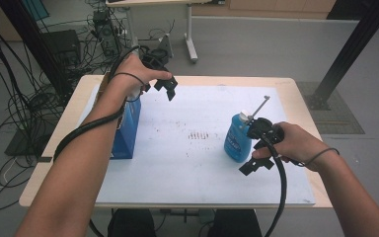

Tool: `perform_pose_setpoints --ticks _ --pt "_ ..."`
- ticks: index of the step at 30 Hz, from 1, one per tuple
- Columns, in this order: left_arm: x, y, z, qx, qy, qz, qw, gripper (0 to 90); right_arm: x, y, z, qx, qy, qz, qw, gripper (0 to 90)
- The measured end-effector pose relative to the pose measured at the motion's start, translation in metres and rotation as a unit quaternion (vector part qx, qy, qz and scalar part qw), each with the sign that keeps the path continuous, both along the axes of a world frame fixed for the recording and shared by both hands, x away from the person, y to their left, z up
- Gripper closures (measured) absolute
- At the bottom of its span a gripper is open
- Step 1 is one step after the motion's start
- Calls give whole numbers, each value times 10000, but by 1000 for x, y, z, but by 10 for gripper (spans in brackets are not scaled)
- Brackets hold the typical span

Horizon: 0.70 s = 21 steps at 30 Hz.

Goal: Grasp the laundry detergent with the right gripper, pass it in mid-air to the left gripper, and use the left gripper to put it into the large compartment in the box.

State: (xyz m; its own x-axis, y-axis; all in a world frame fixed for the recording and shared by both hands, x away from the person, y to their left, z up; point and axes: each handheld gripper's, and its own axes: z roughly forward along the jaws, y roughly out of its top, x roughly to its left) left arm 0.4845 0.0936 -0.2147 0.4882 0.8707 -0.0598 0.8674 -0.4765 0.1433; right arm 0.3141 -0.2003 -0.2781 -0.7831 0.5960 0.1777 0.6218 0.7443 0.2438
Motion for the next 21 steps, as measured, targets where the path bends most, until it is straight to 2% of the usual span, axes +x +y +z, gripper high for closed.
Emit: perform_pose_setpoints --ticks 15,21 --pt "-10 0 -4 -40 19 50 10000 106 2 -21 -14 -19 48 -127 9999 42" --pt "-16 4 -5 -174 4 101 9998 106 4 -28 -24 -28 38 -208 9998 41"
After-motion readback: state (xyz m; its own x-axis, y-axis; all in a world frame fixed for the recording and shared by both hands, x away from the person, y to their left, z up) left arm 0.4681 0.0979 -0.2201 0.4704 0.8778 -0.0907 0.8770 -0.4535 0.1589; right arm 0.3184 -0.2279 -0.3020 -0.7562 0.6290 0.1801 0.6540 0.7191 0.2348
